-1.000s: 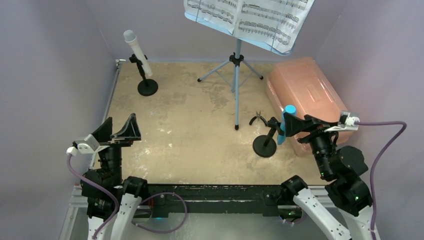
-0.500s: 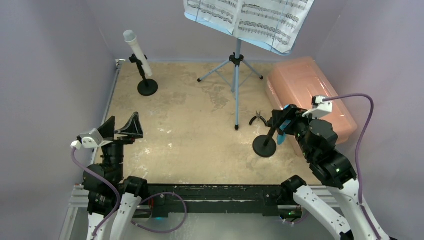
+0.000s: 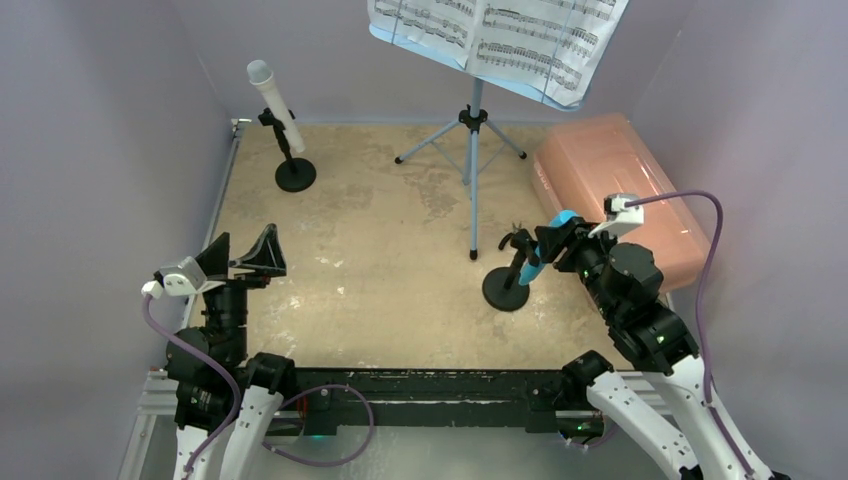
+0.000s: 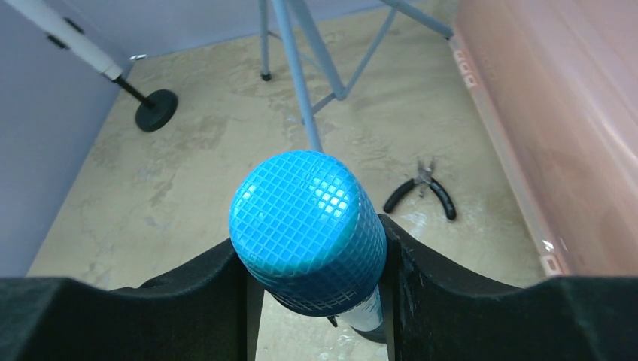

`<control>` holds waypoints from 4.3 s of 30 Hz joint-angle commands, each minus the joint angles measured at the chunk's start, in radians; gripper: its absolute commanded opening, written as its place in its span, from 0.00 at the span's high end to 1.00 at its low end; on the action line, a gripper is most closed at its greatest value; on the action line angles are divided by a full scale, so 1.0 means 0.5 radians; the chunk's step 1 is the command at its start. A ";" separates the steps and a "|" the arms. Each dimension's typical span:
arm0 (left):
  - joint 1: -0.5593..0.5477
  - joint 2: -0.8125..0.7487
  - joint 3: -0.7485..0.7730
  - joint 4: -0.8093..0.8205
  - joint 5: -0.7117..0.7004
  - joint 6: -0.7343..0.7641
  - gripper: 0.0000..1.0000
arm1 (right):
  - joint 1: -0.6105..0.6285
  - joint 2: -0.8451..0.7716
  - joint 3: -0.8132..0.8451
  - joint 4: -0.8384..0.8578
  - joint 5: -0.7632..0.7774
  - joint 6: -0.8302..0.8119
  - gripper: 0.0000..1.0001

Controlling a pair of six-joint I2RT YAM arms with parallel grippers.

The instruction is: Pack up the instrument practice props

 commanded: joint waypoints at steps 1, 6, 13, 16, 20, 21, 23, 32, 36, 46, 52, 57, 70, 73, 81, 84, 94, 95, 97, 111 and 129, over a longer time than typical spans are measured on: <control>-0.009 0.027 0.068 0.011 -0.013 0.038 0.01 | 0.010 0.001 -0.075 0.320 -0.404 -0.028 0.66; -0.008 0.024 0.067 0.006 -0.010 0.044 0.01 | 0.011 0.095 -0.117 0.529 -0.637 -0.114 0.71; -0.009 0.026 0.068 0.008 0.007 0.049 0.01 | 0.012 0.235 -0.088 0.665 -0.836 -0.210 0.72; -0.008 0.037 0.058 0.035 0.087 0.068 0.01 | 0.014 0.289 -0.080 0.694 -0.879 -0.252 0.72; -0.010 0.172 0.060 0.129 0.488 0.106 0.05 | 0.012 0.347 -0.060 0.694 -0.912 -0.303 0.72; -0.010 0.245 0.079 0.148 0.687 0.110 0.05 | 0.013 0.354 -0.061 0.693 -0.919 -0.320 0.72; -0.008 0.414 0.114 0.206 0.971 0.089 0.04 | 0.013 0.370 -0.069 0.689 -0.930 -0.341 0.71; -0.015 1.154 0.249 0.605 1.846 0.045 0.03 | 0.012 0.431 -0.042 0.625 -0.954 -0.452 0.71; -0.257 1.557 0.417 0.589 1.898 0.189 0.02 | 0.013 0.451 -0.029 0.622 -0.991 -0.458 0.71; -0.875 2.287 0.622 0.922 1.653 0.547 0.04 | 0.013 0.452 -0.023 0.575 -1.023 -0.490 0.71; -0.883 2.578 0.720 1.056 1.958 0.852 0.13 | 0.016 0.441 -0.030 0.545 -1.053 -0.498 0.71; -0.885 2.741 0.788 1.138 2.086 1.045 0.12 | 0.015 0.450 -0.035 0.543 -1.075 -0.505 0.71; -0.884 3.102 1.063 1.136 2.540 1.012 0.15 | 0.015 0.462 -0.044 0.568 -1.136 -0.523 0.71; -0.885 3.149 1.106 1.101 2.582 0.999 0.18 | 0.015 0.473 -0.047 0.572 -1.144 -0.524 0.71; -0.885 3.205 1.182 0.934 2.622 1.055 0.52 | 0.015 0.471 -0.050 0.575 -1.149 -0.525 0.71; -0.885 3.175 1.176 0.869 2.611 1.090 0.71 | 0.015 0.467 -0.053 0.579 -1.149 -0.525 0.71; -0.885 2.967 1.110 0.664 2.464 1.180 1.00 | 0.015 0.467 -0.055 0.594 -1.170 -0.523 0.71; -0.884 2.941 1.103 0.626 2.426 1.195 1.00 | 0.015 0.465 -0.054 0.594 -1.173 -0.523 0.71; -0.883 2.890 1.083 0.563 2.356 1.217 1.00 | 0.016 0.460 -0.053 0.594 -1.177 -0.522 0.72; -0.692 2.580 0.872 0.426 2.047 1.105 1.00 | 0.015 0.446 -0.039 0.649 -1.147 -0.489 0.77; -0.355 2.064 0.542 0.355 0.589 0.792 1.00 | 0.015 0.440 -0.085 0.778 -1.114 -0.457 0.81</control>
